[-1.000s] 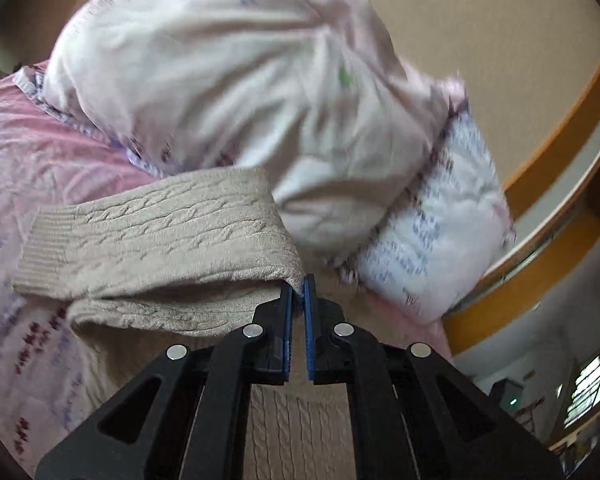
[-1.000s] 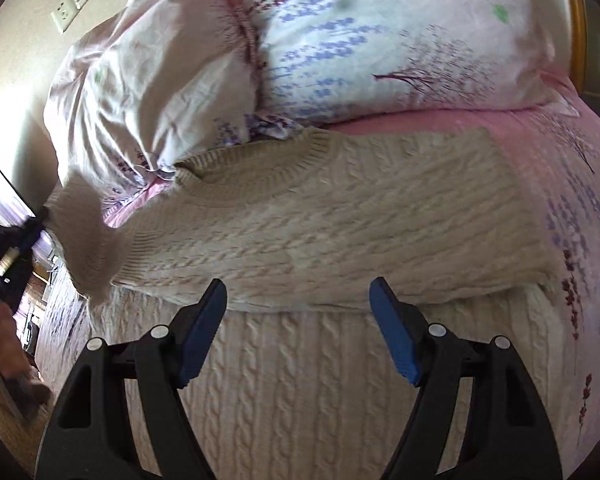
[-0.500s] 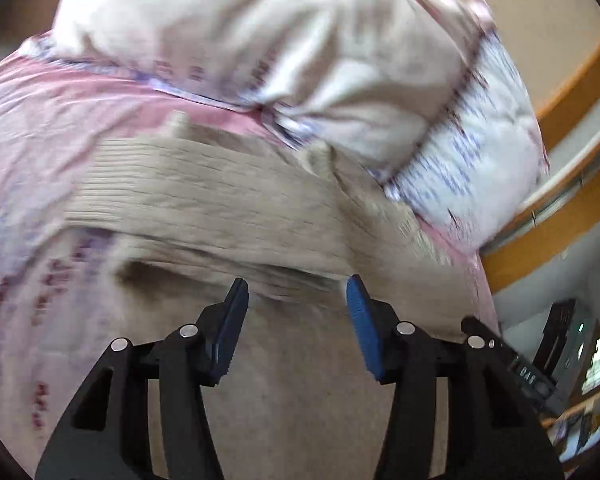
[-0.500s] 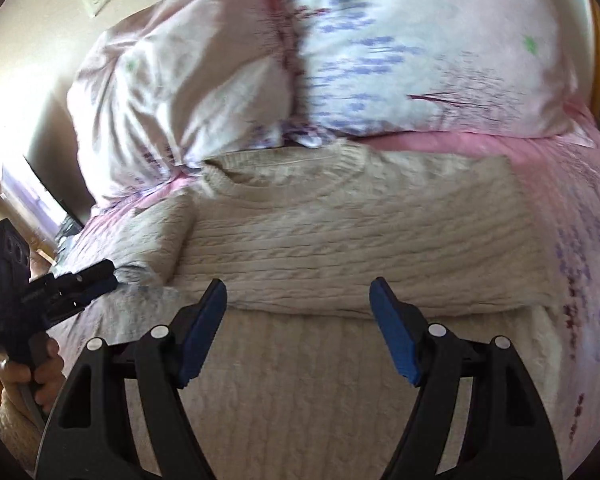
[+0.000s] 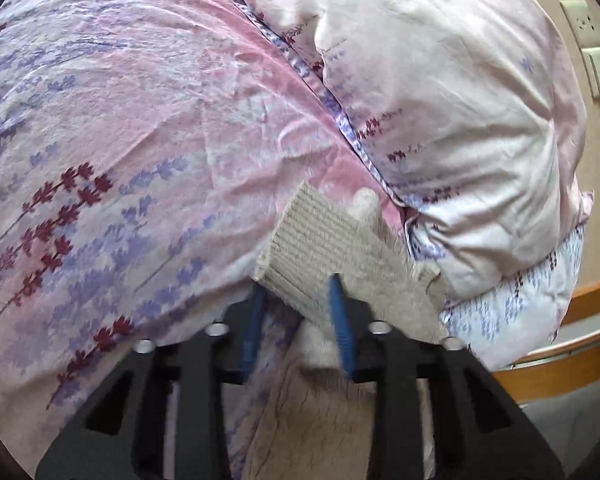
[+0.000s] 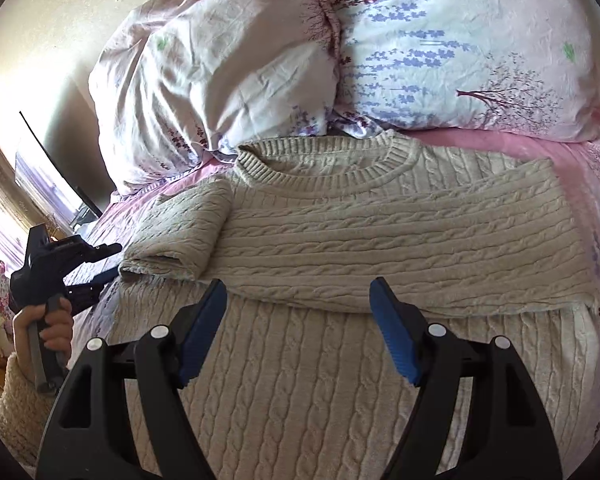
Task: Fold small clothes
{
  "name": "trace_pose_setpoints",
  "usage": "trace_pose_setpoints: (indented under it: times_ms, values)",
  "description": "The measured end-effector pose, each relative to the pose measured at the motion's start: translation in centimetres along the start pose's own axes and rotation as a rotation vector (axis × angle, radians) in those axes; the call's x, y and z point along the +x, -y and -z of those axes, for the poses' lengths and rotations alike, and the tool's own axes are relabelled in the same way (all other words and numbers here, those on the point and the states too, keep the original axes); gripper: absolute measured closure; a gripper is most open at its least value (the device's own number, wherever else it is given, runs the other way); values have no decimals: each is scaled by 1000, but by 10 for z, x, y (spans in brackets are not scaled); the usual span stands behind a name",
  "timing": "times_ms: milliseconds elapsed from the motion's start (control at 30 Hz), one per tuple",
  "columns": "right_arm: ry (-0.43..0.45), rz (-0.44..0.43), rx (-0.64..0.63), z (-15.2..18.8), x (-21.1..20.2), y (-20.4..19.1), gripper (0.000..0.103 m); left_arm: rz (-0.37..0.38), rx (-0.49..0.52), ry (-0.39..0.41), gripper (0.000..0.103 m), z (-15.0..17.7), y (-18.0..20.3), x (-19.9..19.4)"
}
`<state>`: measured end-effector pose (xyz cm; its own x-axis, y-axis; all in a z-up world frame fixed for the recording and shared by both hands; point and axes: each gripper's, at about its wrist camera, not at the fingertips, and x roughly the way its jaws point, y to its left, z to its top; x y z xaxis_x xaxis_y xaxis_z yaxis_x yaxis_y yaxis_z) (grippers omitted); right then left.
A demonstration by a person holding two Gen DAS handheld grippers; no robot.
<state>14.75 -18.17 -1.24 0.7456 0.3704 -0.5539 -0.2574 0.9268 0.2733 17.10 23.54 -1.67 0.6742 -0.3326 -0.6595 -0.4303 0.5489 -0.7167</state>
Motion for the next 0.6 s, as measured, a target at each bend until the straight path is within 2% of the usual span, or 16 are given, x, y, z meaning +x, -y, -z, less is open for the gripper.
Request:
trace_pose_setpoints:
  times_ms: [33,167,267,367,467,600]
  values:
    - [1,4,7,0,-1,3,30,6,-2,4,94,-1,3,3]
    - [12,15,31,-1,-4,16,30,74,65,41,96,6,32,-3]
    - [27,5,59,-2,-7,25,30,178,135,54,96,18,70,-6]
    - [38,-9,85,-3,-8,33,30,266,233,32,96,41,109,0]
    - [41,-36,130,-5,-7,45,30,341,320,-57,96,72,143,17]
    - [52,-83,237,-9,-7,72,30,435,425,-312,96,128,184,64]
